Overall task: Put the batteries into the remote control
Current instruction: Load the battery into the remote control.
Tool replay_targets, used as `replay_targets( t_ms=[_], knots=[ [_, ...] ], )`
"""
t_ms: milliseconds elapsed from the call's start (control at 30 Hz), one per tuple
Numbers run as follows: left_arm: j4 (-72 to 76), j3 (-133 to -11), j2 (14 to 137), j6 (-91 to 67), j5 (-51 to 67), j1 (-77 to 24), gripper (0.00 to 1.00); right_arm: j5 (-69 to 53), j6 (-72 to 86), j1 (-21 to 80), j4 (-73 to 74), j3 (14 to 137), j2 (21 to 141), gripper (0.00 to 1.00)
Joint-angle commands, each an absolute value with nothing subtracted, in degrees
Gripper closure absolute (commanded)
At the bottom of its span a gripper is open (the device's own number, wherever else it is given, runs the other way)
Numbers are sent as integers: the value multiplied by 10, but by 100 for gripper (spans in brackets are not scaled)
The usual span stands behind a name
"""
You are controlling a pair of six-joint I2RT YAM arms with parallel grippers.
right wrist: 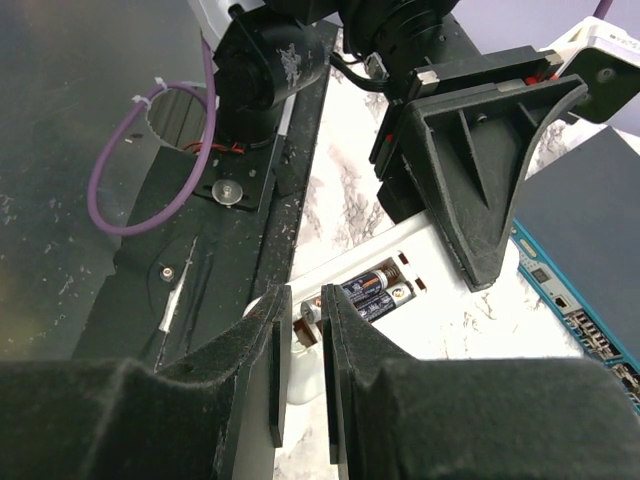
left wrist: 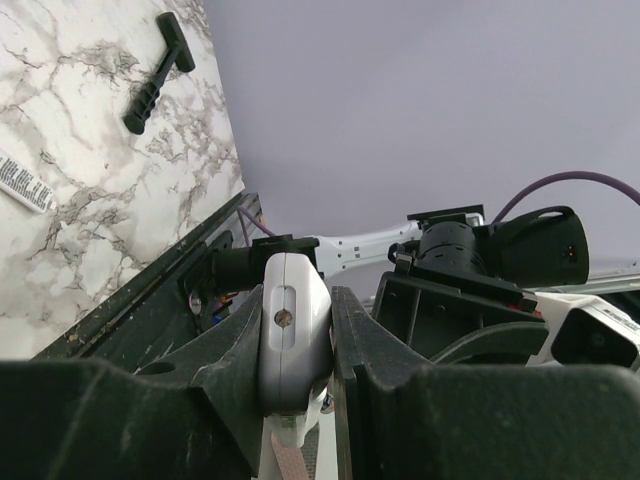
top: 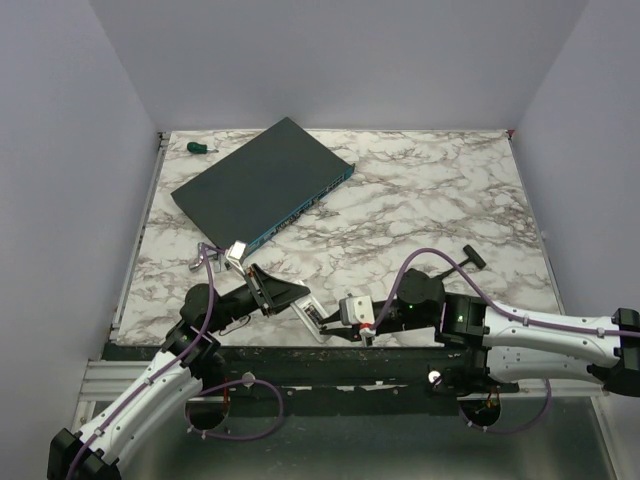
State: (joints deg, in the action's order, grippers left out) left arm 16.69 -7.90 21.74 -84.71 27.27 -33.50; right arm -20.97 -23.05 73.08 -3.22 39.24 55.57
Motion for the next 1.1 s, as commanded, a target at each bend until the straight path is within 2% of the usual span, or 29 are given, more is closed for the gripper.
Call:
replay_targets(
  t_ms=[0,1067],
  knots=[
    [190,-75,211,-857,278,-338,100,-196,-240,733,-47,388,541,75],
    [192,-72,210,-858,279,-338,100,-194,-244,733,-48,384,564,76]
  ],
)
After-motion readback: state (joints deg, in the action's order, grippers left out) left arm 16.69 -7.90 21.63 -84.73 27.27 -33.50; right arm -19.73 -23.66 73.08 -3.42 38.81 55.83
